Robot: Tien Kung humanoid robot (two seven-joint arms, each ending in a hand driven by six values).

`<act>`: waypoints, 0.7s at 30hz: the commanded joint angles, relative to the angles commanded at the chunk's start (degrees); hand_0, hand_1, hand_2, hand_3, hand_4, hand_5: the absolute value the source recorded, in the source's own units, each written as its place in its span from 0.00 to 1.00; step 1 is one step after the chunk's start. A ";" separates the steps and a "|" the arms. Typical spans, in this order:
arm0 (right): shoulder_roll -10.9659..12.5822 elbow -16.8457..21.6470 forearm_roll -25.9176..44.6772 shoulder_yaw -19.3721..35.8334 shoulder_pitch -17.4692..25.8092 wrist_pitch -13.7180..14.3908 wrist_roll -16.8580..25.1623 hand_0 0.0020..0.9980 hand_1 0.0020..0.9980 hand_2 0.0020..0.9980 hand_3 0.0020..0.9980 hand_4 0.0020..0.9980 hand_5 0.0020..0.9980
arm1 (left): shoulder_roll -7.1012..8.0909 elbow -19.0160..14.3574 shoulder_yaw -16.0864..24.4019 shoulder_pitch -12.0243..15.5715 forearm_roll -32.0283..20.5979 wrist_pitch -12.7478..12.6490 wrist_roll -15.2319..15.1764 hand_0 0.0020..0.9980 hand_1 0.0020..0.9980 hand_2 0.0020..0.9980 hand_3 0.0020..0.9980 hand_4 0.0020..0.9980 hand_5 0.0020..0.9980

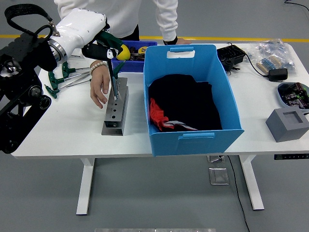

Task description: Lift tool from toolbox,place it in box,lift tool from toolbox,place it in box

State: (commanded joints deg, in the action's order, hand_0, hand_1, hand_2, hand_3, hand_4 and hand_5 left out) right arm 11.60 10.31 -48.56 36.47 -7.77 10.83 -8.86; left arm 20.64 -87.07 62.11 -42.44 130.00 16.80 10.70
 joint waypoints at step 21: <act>-0.04 0.00 1.21 -2.21 -0.11 0.05 -0.02 0.63 0.62 0.68 0.53 0.79 0.57 | -8.89 2.95 -11.95 -6.16 -7.37 -7.57 -4.47 0.20 0.00 0.04 0.12 0.70 0.42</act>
State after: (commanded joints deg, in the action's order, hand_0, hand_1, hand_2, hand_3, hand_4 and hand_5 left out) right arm 11.56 10.31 -47.35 34.26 -7.88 10.88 -8.88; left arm 11.76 -84.12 50.16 -48.59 122.63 9.23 6.23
